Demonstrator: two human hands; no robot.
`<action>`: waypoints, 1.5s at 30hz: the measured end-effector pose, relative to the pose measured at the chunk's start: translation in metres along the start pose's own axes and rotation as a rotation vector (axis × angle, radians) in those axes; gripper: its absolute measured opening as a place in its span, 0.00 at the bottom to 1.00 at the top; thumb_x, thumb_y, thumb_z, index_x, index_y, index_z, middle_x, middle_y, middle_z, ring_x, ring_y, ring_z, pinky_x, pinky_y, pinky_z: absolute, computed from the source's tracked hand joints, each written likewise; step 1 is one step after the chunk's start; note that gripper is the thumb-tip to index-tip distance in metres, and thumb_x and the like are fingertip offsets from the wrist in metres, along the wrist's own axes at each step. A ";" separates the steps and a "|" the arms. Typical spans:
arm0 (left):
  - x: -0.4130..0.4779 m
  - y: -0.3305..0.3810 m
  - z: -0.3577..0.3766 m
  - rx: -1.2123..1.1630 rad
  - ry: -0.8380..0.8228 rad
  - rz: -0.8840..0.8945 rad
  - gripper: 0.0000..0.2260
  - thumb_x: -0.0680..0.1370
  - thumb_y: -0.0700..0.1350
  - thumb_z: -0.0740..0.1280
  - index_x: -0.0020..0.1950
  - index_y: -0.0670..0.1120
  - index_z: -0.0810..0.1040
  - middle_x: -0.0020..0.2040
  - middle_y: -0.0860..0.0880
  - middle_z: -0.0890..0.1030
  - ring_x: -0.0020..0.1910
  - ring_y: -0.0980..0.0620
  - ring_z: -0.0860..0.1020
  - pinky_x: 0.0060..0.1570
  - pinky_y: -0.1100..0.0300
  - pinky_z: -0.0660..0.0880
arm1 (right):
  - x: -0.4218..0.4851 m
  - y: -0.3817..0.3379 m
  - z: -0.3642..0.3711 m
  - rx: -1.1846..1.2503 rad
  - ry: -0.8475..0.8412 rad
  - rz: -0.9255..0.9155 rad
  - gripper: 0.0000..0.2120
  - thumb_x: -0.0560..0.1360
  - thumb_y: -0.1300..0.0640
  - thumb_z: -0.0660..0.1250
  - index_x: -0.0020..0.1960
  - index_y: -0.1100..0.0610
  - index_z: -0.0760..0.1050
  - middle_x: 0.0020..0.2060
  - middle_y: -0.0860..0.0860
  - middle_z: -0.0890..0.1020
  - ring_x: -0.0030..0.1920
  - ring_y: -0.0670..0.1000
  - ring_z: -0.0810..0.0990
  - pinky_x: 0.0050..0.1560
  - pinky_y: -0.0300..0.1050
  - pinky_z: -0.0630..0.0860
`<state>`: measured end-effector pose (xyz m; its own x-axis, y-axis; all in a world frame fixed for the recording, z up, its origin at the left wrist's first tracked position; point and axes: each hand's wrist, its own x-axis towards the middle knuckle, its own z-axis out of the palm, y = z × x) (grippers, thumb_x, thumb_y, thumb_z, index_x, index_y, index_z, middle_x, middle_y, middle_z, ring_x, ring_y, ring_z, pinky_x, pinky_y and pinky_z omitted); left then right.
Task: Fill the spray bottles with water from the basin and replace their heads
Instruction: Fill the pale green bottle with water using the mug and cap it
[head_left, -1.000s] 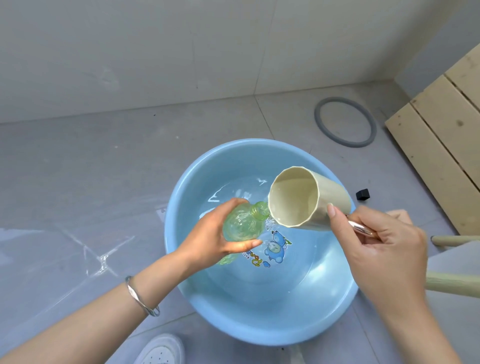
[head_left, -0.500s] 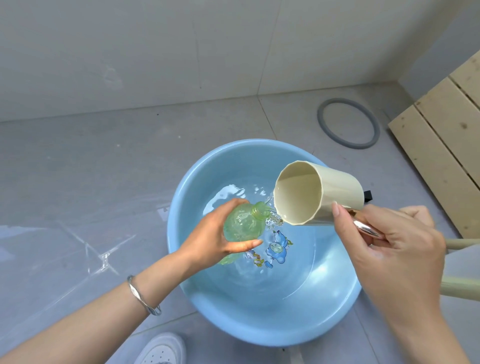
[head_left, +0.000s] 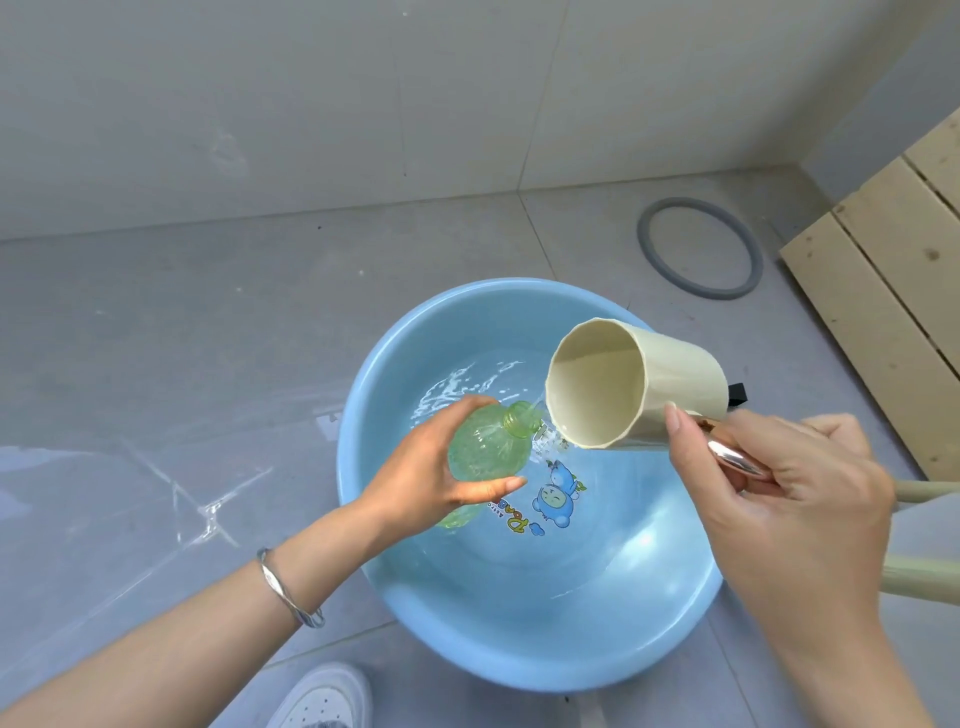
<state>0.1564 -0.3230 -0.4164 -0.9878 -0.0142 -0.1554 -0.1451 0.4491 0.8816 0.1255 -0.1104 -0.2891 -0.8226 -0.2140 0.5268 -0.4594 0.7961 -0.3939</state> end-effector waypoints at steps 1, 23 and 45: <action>-0.001 0.000 -0.001 -0.001 0.004 -0.002 0.32 0.64 0.63 0.74 0.65 0.60 0.68 0.64 0.62 0.74 0.64 0.63 0.71 0.63 0.70 0.64 | -0.002 0.000 0.001 0.060 -0.017 0.079 0.24 0.73 0.45 0.64 0.24 0.56 0.62 0.19 0.51 0.62 0.33 0.51 0.62 0.37 0.37 0.61; -0.009 0.020 -0.018 -0.095 0.134 0.003 0.29 0.65 0.61 0.77 0.61 0.59 0.70 0.57 0.65 0.78 0.60 0.66 0.74 0.56 0.75 0.66 | -0.017 0.070 0.046 -0.469 -0.082 -0.655 0.18 0.74 0.57 0.68 0.28 0.54 0.65 0.22 0.49 0.65 0.26 0.53 0.71 0.39 0.44 0.61; -0.032 0.175 -0.078 -0.116 0.251 0.203 0.22 0.64 0.64 0.74 0.55 0.63 0.72 0.50 0.67 0.79 0.51 0.66 0.77 0.49 0.76 0.69 | 0.017 0.002 -0.077 0.719 0.019 0.677 0.24 0.77 0.50 0.65 0.30 0.61 0.60 0.27 0.49 0.60 0.30 0.46 0.58 0.30 0.40 0.57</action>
<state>0.1581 -0.3139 -0.2228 -0.9784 -0.1608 0.1298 0.0642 0.3607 0.9305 0.1362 -0.0690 -0.2232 -0.9843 0.1739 0.0309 0.0068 0.2125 -0.9771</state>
